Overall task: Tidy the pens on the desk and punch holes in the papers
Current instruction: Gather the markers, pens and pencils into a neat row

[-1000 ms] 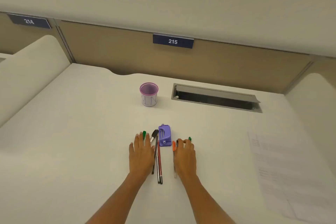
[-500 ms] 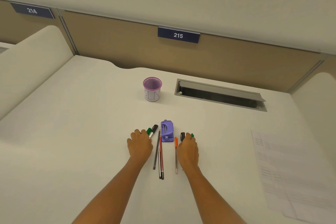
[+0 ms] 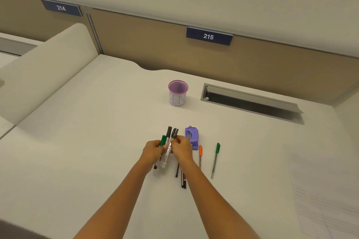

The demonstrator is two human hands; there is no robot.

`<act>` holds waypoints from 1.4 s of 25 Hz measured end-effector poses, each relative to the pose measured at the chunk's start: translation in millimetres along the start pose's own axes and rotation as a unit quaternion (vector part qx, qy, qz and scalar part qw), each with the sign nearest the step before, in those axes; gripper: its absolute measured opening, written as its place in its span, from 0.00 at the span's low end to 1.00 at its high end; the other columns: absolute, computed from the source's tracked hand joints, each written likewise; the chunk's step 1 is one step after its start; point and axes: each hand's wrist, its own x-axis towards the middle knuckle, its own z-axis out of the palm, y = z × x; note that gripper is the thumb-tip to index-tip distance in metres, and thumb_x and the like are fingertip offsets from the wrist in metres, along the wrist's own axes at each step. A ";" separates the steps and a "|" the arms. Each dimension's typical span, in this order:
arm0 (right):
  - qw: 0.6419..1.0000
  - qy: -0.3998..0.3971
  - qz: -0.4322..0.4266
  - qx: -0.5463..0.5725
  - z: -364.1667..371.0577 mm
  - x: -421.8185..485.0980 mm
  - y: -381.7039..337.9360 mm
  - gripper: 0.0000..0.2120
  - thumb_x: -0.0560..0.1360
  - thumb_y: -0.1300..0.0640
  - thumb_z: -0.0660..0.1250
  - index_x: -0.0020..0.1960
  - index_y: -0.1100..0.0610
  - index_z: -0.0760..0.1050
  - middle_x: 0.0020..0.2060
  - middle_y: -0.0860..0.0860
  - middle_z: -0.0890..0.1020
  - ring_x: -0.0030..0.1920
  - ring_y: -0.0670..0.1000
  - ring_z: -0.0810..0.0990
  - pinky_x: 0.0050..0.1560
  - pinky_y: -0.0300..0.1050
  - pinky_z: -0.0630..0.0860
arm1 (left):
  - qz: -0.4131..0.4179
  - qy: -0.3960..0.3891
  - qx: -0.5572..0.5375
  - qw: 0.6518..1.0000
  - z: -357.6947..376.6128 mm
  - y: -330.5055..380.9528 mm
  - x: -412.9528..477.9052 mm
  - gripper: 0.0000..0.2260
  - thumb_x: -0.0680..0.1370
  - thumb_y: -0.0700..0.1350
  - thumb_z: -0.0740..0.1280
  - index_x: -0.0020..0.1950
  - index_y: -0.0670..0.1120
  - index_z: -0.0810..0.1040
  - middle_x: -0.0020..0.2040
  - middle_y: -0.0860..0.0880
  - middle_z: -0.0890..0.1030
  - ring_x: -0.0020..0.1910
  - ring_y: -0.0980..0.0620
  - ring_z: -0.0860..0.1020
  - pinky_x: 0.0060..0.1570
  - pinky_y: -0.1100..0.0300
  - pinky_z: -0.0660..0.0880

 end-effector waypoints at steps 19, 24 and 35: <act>0.971 -0.096 -0.218 0.023 -6.7 -19.5 13.3 0.10 0.77 0.58 0.68 0.55 0.45 0.74 0.44 0.35 0.81 0.44 0.28 0.79 0.42 0.21 0.73 | 0.165 -0.002 0.032 0.986 -20.2 -11.7 -39.9 0.19 0.83 0.40 0.56 0.74 0.47 0.65 0.68 0.45 0.75 0.67 0.47 0.73 0.70 0.50 0.68; 0.967 -0.081 -0.242 0.021 -2.0 -20.9 24.8 0.12 0.77 0.60 0.66 0.57 0.47 0.77 0.45 0.35 0.81 0.49 0.30 0.79 0.44 0.23 0.74 | 0.201 0.073 0.046 0.976 -19.2 -18.3 -40.0 0.16 0.80 0.38 0.62 0.67 0.48 0.75 0.56 0.46 0.84 0.56 0.48 0.82 0.58 0.60 0.74; 0.964 -0.077 -0.252 -0.012 -1.5 -22.7 31.6 0.18 0.77 0.59 0.66 0.49 0.34 0.72 0.41 0.26 0.80 0.47 0.33 0.80 0.43 0.24 0.75 | 0.245 0.142 0.041 0.958 -4.3 -39.1 -36.9 0.13 0.77 0.39 0.66 0.60 0.51 0.79 0.47 0.58 0.84 0.47 0.62 0.82 0.46 0.75 0.75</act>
